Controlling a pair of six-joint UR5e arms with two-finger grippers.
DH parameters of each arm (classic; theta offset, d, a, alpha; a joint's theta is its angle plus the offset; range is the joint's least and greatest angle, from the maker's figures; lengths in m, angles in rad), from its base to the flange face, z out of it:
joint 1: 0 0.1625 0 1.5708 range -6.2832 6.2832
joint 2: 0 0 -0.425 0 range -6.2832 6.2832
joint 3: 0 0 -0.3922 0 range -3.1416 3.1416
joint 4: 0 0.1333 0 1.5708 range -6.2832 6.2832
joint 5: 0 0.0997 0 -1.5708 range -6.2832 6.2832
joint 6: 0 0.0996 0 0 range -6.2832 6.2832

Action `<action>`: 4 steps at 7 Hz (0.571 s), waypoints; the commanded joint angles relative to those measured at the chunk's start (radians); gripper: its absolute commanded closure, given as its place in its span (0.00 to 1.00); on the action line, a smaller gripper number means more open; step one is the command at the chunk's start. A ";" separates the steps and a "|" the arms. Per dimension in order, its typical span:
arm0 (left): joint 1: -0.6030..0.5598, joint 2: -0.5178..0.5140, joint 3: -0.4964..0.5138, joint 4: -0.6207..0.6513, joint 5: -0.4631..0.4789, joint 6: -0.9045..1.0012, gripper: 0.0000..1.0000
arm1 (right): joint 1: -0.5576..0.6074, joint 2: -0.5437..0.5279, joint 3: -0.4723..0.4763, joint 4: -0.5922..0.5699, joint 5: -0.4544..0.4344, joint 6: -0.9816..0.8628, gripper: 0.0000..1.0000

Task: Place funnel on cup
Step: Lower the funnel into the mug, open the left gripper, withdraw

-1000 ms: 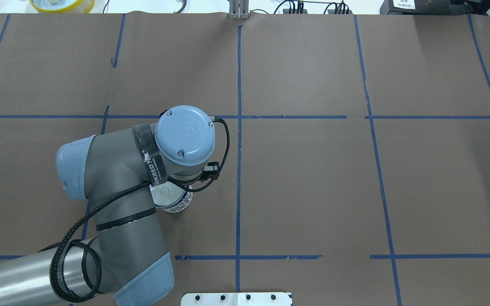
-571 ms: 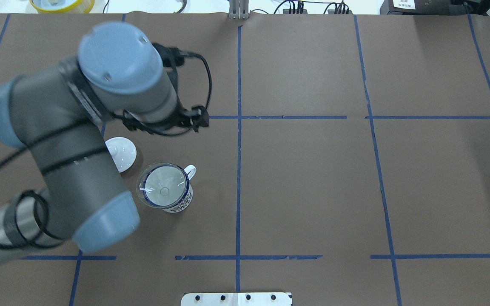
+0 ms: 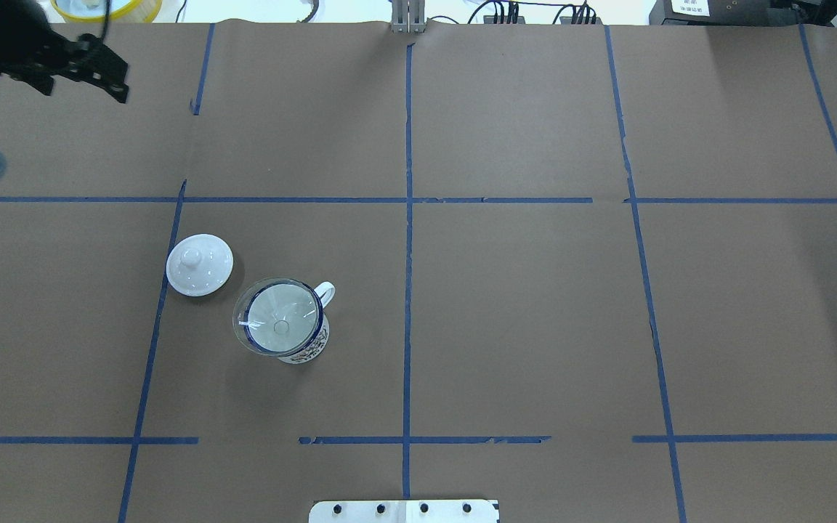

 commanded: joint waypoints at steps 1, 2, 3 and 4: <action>-0.207 0.181 0.087 -0.015 -0.096 0.393 0.00 | 0.000 0.000 0.001 0.000 0.000 0.000 0.00; -0.291 0.273 0.139 -0.068 -0.173 0.595 0.00 | 0.000 0.000 0.001 0.000 0.000 0.000 0.00; -0.351 0.326 0.212 -0.140 -0.178 0.699 0.00 | 0.000 0.000 -0.001 0.000 0.000 0.000 0.00; -0.359 0.357 0.227 -0.153 -0.177 0.702 0.00 | 0.000 0.000 -0.001 0.000 0.000 0.000 0.00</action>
